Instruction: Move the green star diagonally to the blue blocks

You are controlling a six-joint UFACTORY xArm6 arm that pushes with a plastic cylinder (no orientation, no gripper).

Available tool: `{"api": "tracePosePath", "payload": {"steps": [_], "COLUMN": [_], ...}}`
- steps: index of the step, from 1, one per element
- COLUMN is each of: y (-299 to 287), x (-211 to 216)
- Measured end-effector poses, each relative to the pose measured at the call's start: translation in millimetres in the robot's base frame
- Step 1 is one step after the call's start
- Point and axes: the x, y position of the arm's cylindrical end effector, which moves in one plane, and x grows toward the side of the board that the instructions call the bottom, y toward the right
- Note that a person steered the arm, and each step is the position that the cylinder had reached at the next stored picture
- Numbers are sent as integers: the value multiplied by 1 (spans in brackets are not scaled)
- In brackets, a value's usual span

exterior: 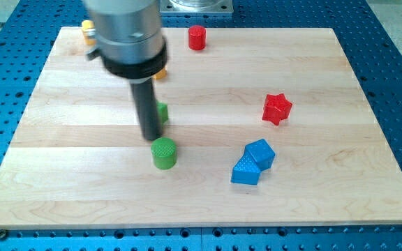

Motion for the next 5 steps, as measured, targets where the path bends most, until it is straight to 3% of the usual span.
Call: {"api": "tracePosePath", "payload": {"steps": [5], "y": [-3], "x": [-29]}}
